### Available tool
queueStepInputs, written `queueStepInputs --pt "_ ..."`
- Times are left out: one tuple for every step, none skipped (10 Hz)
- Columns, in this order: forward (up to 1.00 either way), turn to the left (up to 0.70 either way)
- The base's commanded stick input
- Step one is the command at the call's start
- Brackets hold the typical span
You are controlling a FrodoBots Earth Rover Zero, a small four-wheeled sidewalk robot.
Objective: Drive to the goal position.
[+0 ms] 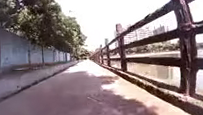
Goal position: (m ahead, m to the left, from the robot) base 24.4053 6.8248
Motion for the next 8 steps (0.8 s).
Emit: queueStepInputs --pt "0.97 0.01" --pt "0.97 0.14" --pt "0.97 0.40" --pt "0.97 0.40" --pt "0.97 0.01" --pt "0.97 0.01" --pt "0.97 0.01" --pt "0.97 0.01"
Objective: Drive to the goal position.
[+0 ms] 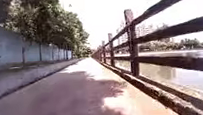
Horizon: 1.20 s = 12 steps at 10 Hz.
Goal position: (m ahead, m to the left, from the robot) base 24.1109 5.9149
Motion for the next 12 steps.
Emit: queueStepInputs --pt "0.97 0.01" --pt "0.97 0.01" --pt "0.97 0.01" --pt "0.97 0.01" --pt "0.97 0.01" --pt "0.97 0.01" --pt "0.97 0.05" --pt "0.97 0.15" --pt "0.97 0.27" --pt "0.97 0.07" --pt "0.97 0.01" --pt "0.97 0.01"
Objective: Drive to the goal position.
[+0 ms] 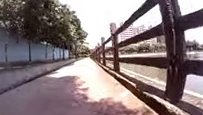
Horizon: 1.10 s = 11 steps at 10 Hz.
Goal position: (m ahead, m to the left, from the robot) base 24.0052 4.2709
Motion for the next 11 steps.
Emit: queueStepInputs --pt "0.97 0.01" --pt "0.97 0.01" --pt "0.97 0.01" --pt "0.97 0.03" --pt "0.97 0.05" --pt "0.97 0.24" --pt "0.97 0.40" --pt "0.97 0.40" --pt "0.97 0.40" --pt "0.97 0.34" --pt "0.97 0.21"
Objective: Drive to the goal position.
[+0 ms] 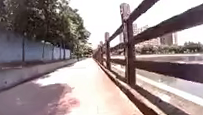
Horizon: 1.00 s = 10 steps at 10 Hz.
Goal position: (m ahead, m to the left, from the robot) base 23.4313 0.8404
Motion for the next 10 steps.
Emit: queueStepInputs --pt "0.97 0.01" --pt "0.97 0.01" --pt "0.97 0.01" --pt "0.97 0.01" --pt "0.97 0.01" --pt "0.97 0.01" --pt "0.97 0.01" --pt "0.97 0.01" --pt "0.97 0.01" --pt "0.97 0.01"
